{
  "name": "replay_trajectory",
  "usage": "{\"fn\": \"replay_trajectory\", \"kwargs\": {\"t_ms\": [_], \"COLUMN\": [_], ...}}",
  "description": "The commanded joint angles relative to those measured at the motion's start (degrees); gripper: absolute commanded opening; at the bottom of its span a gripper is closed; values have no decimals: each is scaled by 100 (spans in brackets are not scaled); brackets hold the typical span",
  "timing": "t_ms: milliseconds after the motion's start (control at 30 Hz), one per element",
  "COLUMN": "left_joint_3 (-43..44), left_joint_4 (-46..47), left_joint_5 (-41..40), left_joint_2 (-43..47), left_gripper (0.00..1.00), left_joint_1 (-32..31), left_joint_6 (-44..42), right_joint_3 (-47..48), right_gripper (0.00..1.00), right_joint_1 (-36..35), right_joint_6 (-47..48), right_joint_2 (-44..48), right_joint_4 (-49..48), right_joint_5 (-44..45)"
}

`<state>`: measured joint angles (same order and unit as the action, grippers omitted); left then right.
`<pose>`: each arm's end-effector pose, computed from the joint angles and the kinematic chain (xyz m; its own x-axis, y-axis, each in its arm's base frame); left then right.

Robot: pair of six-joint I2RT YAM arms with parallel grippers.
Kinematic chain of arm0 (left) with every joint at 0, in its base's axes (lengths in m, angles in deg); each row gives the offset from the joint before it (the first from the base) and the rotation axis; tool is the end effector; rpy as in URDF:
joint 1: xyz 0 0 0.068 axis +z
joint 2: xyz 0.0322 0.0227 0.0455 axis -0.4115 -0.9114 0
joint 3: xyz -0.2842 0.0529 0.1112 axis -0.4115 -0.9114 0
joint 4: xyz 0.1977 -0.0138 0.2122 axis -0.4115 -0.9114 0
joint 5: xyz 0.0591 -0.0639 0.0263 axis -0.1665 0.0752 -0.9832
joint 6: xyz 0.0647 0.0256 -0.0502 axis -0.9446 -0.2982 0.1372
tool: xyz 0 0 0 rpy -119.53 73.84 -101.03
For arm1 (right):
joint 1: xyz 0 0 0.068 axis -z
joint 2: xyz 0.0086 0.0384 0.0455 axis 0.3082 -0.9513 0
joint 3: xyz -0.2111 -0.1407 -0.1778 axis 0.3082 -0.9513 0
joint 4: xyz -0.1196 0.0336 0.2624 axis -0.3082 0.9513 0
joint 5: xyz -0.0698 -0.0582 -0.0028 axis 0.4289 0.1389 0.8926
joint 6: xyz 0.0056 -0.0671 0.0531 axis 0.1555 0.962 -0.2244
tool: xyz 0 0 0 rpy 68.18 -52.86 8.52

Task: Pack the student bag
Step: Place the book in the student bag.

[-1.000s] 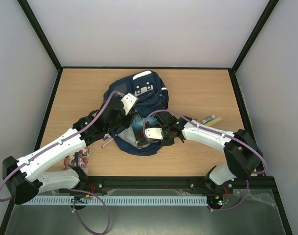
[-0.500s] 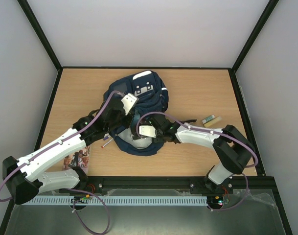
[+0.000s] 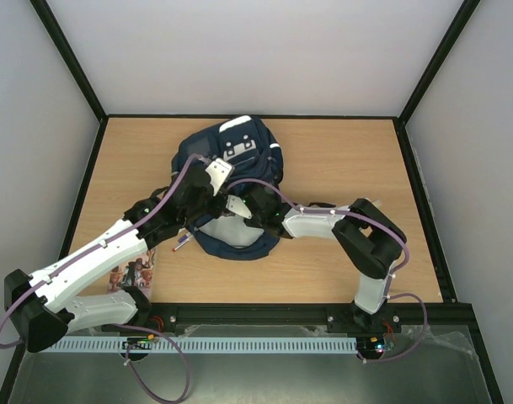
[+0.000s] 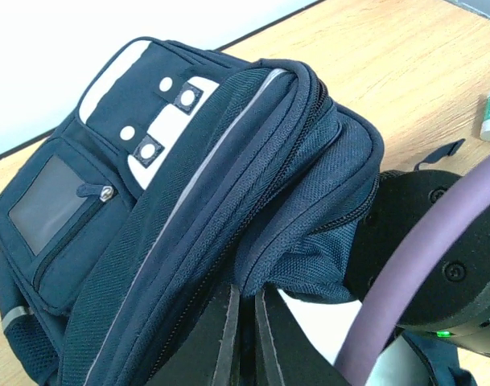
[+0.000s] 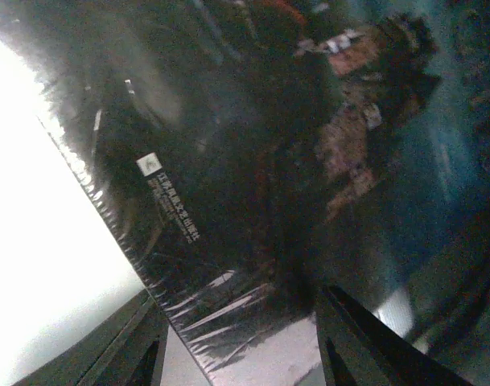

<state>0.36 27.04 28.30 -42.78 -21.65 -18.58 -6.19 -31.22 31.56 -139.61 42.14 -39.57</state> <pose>0.2227 -0.2056 0.3526 -0.3285 0.2768 -0.9030 0.5450 0.8364 0.0582 0.3096 0.3178 0.1658 0.0821 -0.8819 -0.4642 -0.6341 0.3131 -0.7070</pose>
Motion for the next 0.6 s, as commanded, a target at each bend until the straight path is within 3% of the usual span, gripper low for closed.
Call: {"fn": "replay_trajectory", "kwargs": {"t_ms": [0,167,400,500,567], "left_joint_3": [342,312,221,221,231], "left_joint_4": [382,364,410,404,384], "left_joint_5": [104,63,-58,-49,-58], "left_joint_2": [274,277,320,321,312], "left_gripper": [2,2,3,3,3], "left_joint_1": [-34,-30,-30,-30,-32], "left_joint_6": [157,122,119,153,171], "right_joint_3": [78,-43,-124,-199,-409], "right_gripper": [51,51,51,54,56], "right_joint_1": [13,12,14,12,12], "right_joint_6": [-258,-253,-822,-976,-907], "right_joint_2": [-262,-325,118,477,842], "right_joint_4": [-1336,-1985,-966,-44,618], "right_joint_5": [756,1108,580,-287,-1324]}}
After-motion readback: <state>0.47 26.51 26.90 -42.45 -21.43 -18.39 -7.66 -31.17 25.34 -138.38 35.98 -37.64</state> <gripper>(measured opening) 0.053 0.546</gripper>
